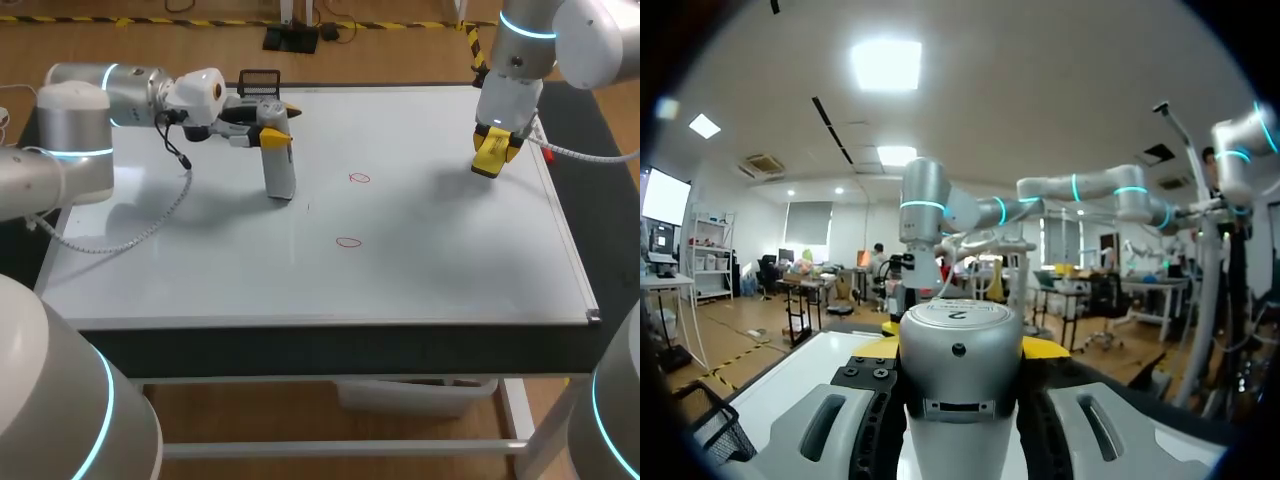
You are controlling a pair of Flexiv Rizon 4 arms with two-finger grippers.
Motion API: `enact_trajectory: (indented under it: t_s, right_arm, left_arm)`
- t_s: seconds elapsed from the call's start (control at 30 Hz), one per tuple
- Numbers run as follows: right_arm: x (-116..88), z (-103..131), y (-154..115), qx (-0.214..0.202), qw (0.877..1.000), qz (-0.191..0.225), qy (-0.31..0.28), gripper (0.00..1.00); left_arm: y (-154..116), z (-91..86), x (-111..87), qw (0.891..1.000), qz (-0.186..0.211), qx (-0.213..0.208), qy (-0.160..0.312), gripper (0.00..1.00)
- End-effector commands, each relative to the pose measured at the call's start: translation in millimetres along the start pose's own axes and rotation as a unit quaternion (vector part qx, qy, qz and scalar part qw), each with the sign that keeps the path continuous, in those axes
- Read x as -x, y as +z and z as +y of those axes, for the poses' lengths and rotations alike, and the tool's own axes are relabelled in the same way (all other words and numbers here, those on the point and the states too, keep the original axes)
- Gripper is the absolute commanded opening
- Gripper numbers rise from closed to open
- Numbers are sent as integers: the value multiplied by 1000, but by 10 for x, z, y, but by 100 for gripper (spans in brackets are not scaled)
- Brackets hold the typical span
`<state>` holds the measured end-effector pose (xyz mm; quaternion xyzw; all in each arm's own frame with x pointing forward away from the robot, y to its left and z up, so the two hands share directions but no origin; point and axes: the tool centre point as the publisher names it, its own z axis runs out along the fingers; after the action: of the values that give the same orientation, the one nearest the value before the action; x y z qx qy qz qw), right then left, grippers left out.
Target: Pick up the inspection probe, press it on each red-marked spot on the whiteboard one by one, put down the probe, pick up the eraser, and wipe off all the red marks.
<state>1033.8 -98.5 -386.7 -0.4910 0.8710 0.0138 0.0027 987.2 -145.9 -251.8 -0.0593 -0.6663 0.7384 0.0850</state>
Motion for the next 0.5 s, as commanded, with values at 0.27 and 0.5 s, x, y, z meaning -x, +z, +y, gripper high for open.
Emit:
enact_trajectory:
  t_s: [0.27, 0.5]
  right_arm:
    - [4, -13, -6, 0, 1000, 2, -1, 0]
    - [4, -13, -6, 0, 1000, 2, -1, 0]
  left_arm:
    - [-182, -167, 137, 1000, -19, 11, 4, 0]
    - [-462, -278, 323, 999, -44, 13, 10, 0]
